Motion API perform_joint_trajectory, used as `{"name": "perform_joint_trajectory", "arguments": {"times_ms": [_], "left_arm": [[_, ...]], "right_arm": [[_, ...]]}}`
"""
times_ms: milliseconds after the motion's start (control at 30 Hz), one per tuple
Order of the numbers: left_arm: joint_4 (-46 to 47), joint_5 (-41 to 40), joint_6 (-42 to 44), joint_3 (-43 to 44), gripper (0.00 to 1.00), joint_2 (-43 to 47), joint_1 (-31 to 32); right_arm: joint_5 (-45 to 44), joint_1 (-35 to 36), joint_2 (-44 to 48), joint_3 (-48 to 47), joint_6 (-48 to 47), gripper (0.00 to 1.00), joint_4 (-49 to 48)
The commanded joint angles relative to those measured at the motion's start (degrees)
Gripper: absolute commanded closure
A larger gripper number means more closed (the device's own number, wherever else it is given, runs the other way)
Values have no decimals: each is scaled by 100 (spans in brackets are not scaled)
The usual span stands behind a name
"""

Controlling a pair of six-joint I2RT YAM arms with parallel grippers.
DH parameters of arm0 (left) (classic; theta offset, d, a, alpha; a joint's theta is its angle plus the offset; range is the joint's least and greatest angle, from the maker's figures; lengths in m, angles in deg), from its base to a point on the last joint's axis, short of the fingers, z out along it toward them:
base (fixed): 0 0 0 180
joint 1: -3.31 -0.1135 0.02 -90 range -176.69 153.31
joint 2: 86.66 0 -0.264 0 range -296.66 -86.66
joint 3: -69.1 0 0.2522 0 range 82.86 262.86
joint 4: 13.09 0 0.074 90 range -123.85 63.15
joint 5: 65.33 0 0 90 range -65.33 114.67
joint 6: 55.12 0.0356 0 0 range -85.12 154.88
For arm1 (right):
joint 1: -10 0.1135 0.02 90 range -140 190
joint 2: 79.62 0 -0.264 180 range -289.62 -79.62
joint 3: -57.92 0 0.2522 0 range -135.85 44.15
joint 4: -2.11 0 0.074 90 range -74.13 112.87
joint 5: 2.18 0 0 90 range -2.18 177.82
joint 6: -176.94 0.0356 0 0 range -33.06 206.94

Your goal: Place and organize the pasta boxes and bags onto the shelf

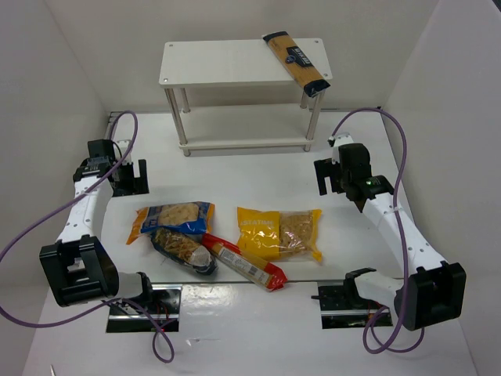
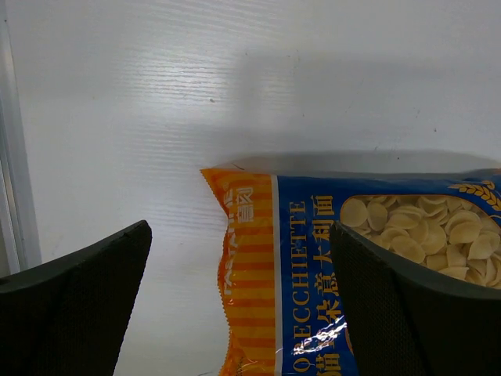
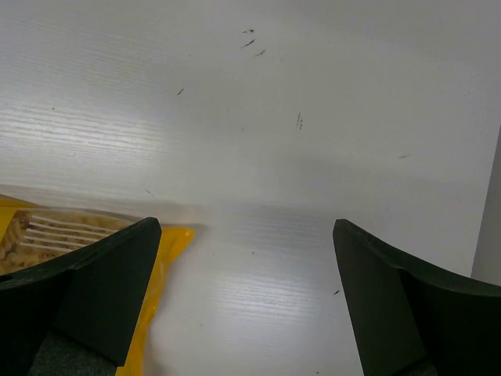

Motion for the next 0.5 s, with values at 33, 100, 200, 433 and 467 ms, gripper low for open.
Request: {"name": "perform_joint_trajectory", "arguments": {"times_ms": [33,100,200,433,467], "left_arm": [[3,272,141,90,0,29,-29],[3,412,211,90,0,99,-29],[-136,903,404,143,0,204,-29],[-260,330,1027,143,0,30,655],[-260,126,1151,143,0,29,1083]], "right_arm": [[103,-26,98,-28,-46,1,-51],[103,-26,151,25,-107,1,-112],[156,-26,204,25,-107,1,-112],[94,-26,151,25,-160,1,-112],[94,-26,151,25,-160,1,-112]]}}
